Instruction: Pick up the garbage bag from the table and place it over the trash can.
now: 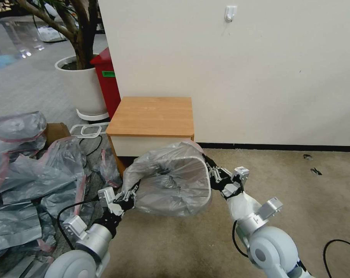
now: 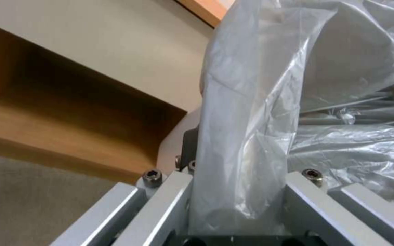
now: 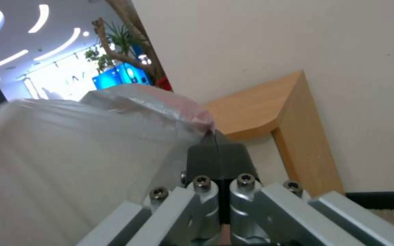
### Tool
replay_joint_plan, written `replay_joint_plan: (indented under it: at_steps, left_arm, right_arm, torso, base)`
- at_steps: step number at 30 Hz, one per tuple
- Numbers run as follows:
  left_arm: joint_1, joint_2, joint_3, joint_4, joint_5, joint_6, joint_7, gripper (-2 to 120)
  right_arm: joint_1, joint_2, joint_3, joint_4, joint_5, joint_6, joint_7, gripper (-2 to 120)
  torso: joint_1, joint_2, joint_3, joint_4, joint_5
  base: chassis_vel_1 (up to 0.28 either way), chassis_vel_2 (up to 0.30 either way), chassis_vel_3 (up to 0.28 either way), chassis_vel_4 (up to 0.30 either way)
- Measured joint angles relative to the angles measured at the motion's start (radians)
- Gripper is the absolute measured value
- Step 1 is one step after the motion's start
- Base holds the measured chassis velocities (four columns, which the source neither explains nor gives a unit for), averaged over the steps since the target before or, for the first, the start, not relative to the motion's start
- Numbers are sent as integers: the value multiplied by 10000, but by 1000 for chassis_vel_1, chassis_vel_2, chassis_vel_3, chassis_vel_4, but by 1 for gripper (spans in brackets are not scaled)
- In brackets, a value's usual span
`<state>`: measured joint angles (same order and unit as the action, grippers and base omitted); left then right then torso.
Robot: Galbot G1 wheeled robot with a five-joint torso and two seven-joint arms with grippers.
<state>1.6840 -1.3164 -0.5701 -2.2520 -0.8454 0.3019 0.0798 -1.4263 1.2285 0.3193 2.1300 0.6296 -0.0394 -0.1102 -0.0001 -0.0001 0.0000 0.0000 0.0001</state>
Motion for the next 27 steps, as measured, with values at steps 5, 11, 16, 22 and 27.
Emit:
replay_joint_plan:
  at_steps: [5,11,16,22,27]
  left_arm:
    - [40,-51,109,-89,-69,-6,23,3]
    - [64,-76,135,-214,-238,-15,23,3]
    - [72,-120,210,-270,-254,-29,30,3]
    - [89,-192,319,-319,-254,-29,30,4]
    - [99,-221,388,-355,-256,-25,30,7]
  right_arm:
    - [322,-96,-32,-340,5,-6,56,0]
    - [640,-152,-118,-809,-48,-107,162,0]
    - [792,-157,-183,-1051,-307,-232,470,0]
    - [921,-146,-267,-1190,-712,-419,916,0]
    - [992,-181,-319,-1257,-1528,-869,1355,0]
  torso:
    - [0,1,0,0,-1]
    - [0,1,0,0,-1]
    - [0,0,0,0,-1]
    - [0,0,0,0,-1]
    - [1,0,0,0,-1]
  base:
    - [0,0,0,0]
    - [0,0,0,0]
    - [0,0,0,0]
    - [0,0,0,0]
    - [0,0,0,0]
